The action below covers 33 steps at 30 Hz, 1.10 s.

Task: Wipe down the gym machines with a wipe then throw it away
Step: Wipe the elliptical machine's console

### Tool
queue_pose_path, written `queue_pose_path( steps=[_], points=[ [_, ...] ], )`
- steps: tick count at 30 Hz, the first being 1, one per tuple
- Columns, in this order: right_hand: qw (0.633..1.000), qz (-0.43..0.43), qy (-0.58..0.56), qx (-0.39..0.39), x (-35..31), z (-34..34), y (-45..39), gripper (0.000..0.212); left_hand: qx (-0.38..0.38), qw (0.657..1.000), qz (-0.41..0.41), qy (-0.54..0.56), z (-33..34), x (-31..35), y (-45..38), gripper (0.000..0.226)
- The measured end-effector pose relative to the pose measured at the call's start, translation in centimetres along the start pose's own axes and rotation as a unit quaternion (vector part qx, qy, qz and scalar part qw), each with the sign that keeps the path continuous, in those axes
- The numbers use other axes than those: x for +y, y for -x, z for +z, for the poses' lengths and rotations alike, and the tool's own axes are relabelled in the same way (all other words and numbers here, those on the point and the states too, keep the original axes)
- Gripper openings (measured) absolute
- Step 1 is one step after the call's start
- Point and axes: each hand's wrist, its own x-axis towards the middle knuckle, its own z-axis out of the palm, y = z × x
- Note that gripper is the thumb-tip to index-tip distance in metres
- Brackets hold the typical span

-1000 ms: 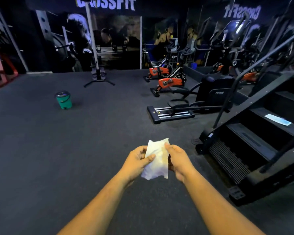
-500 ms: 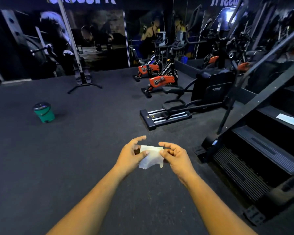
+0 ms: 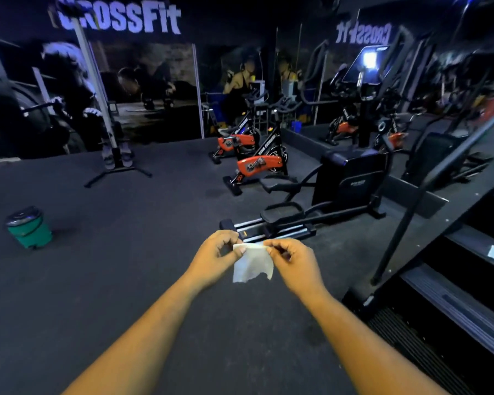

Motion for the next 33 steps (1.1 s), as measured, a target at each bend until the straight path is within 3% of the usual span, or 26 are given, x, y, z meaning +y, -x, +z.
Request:
queue_pose_path(
  steps=[4,7,16,19,23,33],
  points=[
    [0.995,-0.059,0.04,0.074,0.8,0.7,-11.6,0.02,-0.042,0.992,0.012,0.118,-0.8,-1.1,-12.2,0.005],
    [0.991,-0.054,0.034,0.119,0.1,0.8,-20.0,0.03,-0.032,0.984,0.035,0.173,-2.0,-0.1,-21.7,0.009],
    [0.979,0.014,-0.087,0.184,0.0,-4.3,-39.0,0.009,-0.08,0.963,0.125,0.225,-2.5,6.3,-44.7,0.011],
    [0.972,0.011,-0.126,0.2,2.0,-7.2,-44.7,0.009,-0.098,0.955,0.161,0.23,-0.3,8.2,-52.0,0.013],
    [0.973,0.0,-0.121,0.195,4.9,-10.2,-50.9,0.024,-0.108,0.948,0.174,0.242,3.0,10.0,-59.6,0.015],
    [0.958,-0.001,-0.151,0.244,14.0,-22.0,-69.4,0.01,-0.13,0.937,0.203,0.253,14.3,15.1,-81.6,0.013]
  ],
)
